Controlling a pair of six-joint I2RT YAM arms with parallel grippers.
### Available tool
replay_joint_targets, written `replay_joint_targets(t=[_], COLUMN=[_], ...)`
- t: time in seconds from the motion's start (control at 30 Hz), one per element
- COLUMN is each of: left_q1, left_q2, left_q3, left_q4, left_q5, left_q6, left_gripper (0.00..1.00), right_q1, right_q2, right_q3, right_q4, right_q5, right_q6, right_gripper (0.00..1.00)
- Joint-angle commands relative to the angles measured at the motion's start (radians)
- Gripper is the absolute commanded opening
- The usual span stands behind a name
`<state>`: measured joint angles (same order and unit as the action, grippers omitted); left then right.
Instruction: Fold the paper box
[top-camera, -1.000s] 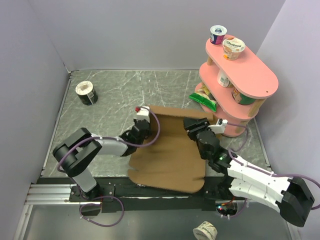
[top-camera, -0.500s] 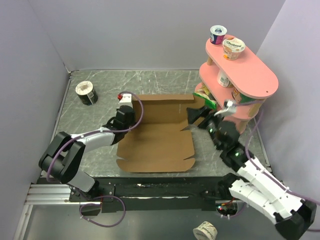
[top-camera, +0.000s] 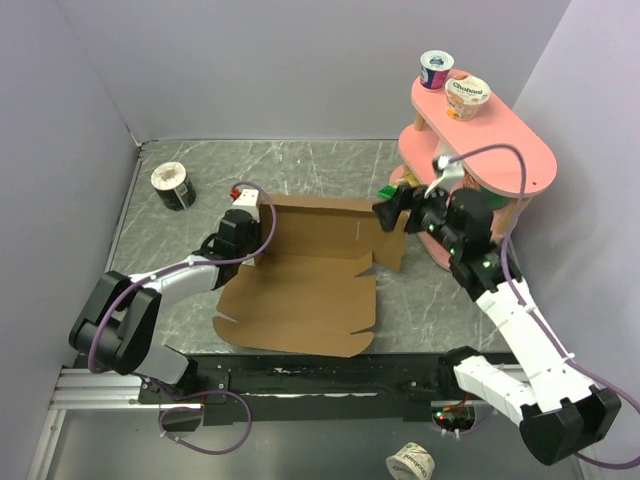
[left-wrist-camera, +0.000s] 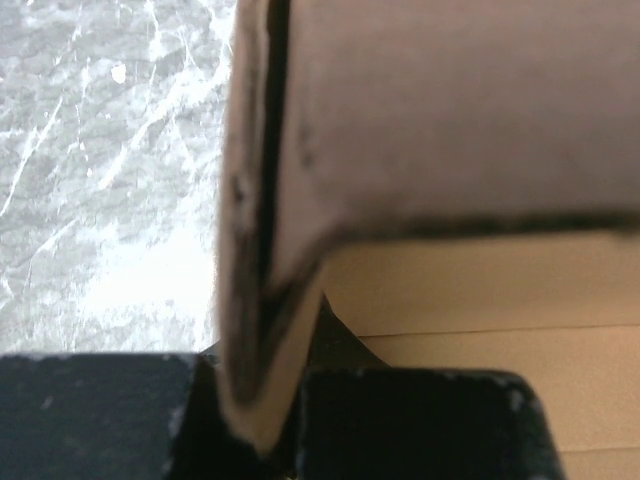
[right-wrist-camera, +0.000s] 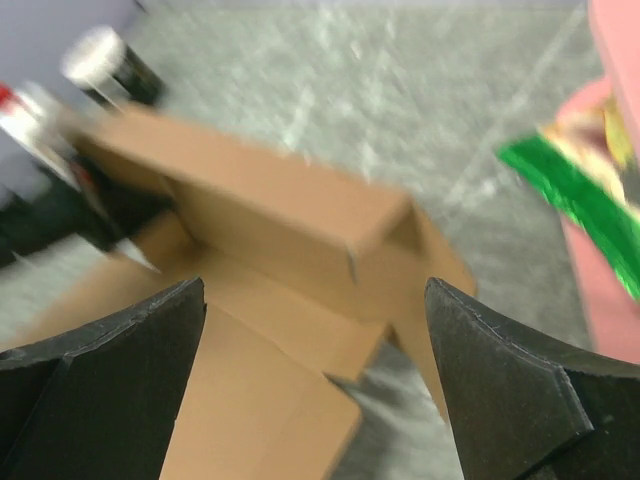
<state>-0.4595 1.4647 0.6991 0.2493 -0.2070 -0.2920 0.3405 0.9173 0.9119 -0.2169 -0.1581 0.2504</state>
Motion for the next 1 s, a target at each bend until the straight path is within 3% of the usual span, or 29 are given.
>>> replay_joint_targets(t=[0.0,0.1,0.3,0.63,0.83,0.97], left_q1=[-0.001,-0.001,-0.005,-0.022,-0.022,-0.022], left_q2=[-0.078,-0.099,-0.124,-0.164,-0.159,-0.159], left_q3=[-0.045,-0.059,-0.079,-0.115,-0.107,-0.104], left_q4=[0.122,0.148,0.163,0.189,0.168,0.157], left_q5=[0.034,0.008,-0.023,-0.054,-0.101,-0.129], left_q6=[0.03,0.043,0.059,0.071,0.05,0.025], left_gripper=[0.01,0.01,0.01,0.01,0.01,0.01], right_q1=[-0.004,-0.003,-0.003,-0.005,0.005,0.022], right_q2=[0.064,0.141,0.253,0.345,0.333,0.284], right_q3=[0.172,0.205,0.263,0.191,0.179,0.087], right_q4=[-0.094,-0.121,-0.145,-0.047,-0.107,-0.093], right_q5=[-0.084,-0.127,-0.201,-0.264,-0.216,-0.164], right_q6=[0.218,0.323,0.362,0.46,0.46,0.515], right_gripper=[0.97,0.93,0.9,0.88,0.87,0.87])
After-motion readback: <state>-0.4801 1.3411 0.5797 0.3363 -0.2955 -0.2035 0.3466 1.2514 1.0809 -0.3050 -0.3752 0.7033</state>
